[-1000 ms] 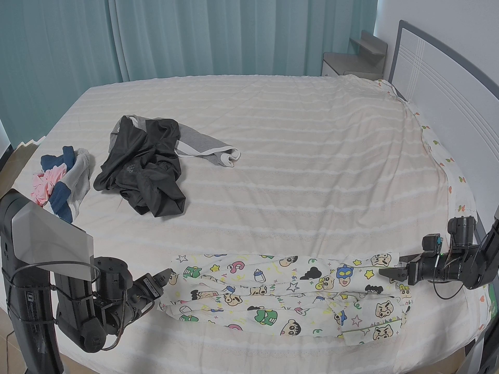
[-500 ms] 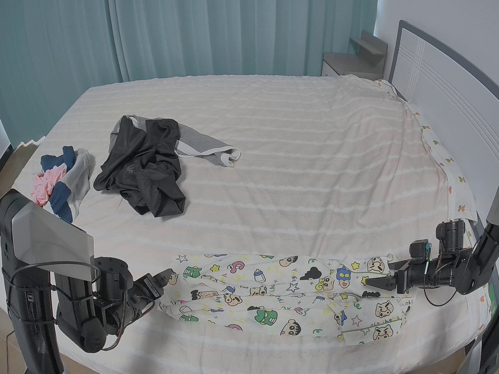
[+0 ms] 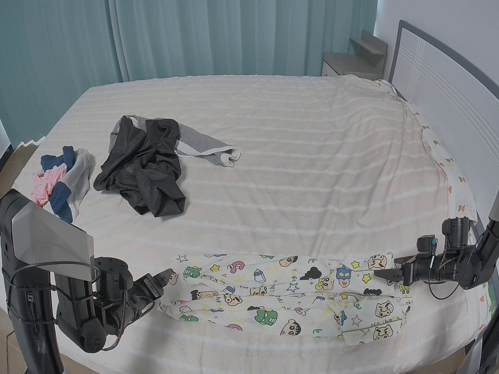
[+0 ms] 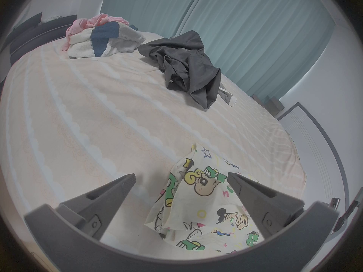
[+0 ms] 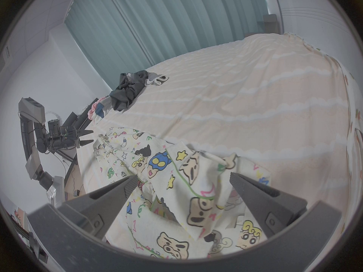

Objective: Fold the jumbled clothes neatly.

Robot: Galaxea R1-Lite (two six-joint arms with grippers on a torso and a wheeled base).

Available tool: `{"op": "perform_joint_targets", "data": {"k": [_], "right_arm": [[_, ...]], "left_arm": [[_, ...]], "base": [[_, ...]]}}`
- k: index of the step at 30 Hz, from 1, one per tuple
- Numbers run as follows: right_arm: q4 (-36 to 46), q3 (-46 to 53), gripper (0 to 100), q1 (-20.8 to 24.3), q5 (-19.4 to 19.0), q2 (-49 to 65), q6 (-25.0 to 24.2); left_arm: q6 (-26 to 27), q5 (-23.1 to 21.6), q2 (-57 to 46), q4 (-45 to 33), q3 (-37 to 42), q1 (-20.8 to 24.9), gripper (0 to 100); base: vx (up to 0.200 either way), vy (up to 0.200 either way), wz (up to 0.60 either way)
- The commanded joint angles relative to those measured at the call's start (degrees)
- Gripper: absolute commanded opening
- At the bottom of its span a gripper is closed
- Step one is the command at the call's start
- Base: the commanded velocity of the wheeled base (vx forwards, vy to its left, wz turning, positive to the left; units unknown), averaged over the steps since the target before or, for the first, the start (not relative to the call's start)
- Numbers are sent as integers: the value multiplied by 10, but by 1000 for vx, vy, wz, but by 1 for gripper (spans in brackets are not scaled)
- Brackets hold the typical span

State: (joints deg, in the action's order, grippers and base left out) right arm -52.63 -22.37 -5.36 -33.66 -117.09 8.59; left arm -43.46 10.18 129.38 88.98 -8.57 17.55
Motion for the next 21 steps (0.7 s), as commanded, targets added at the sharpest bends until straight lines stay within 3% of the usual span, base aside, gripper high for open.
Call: {"op": "perform_joint_targets", "data": {"k": [1, 13, 20, 21], "right_arm": [[1, 0, 100, -7, -2, -2, 0], [-16, -23, 100, 32, 2, -45, 1], [-35, -25, 100, 42, 29, -51, 1], [-35, -22, 0, 40, 32, -49, 1]], "left_arm": [[0, 0, 0, 10, 0, 0, 100], [0, 0, 0, 10, 0, 0, 100], [0, 0, 0, 10, 0, 0, 100], [0, 0, 0, 10, 0, -1, 100]], "base": [[0, 0, 0], [0, 0, 0], [0, 0, 0], [0, 0, 0]]}}
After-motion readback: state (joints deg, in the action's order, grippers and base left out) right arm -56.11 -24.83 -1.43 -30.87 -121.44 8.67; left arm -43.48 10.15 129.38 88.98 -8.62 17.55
